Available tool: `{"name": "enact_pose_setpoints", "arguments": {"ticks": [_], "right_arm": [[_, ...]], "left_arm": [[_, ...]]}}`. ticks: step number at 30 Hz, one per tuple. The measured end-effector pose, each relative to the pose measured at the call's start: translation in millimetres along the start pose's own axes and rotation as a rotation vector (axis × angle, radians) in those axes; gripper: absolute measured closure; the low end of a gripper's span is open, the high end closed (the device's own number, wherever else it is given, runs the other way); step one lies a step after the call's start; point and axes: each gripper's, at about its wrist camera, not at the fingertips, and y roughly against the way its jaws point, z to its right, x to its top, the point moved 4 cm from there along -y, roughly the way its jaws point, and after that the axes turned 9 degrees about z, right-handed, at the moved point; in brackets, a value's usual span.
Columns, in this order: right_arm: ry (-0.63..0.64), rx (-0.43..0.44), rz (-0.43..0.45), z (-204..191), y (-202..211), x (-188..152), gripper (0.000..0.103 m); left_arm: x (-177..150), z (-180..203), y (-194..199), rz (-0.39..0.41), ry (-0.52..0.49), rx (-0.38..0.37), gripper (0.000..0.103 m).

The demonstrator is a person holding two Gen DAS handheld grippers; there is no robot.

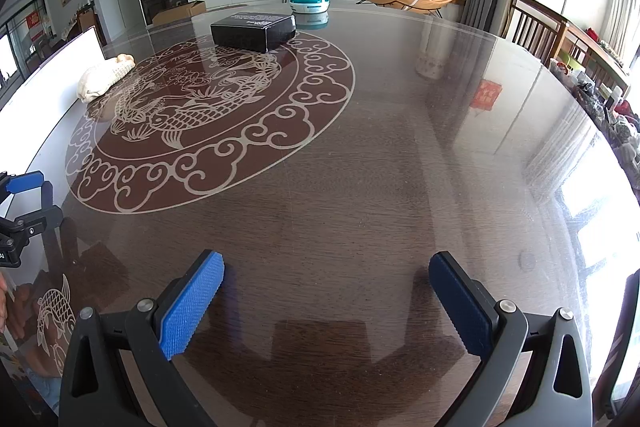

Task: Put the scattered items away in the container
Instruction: 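Withdraw both tools from the box back over the table, then move the left tool to the cream knit pouch and close on it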

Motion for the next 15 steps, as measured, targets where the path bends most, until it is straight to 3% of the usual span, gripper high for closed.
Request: {"name": "enact_pose_setpoints", "arguments": {"ticks": [15], "right_arm": [[0.016,-0.014,0.01,-0.4,0.1,0.2,0.0]], "left_arm": [[36.6,-43.2,-32.2,0.002,0.035,0.033,0.0]]}}
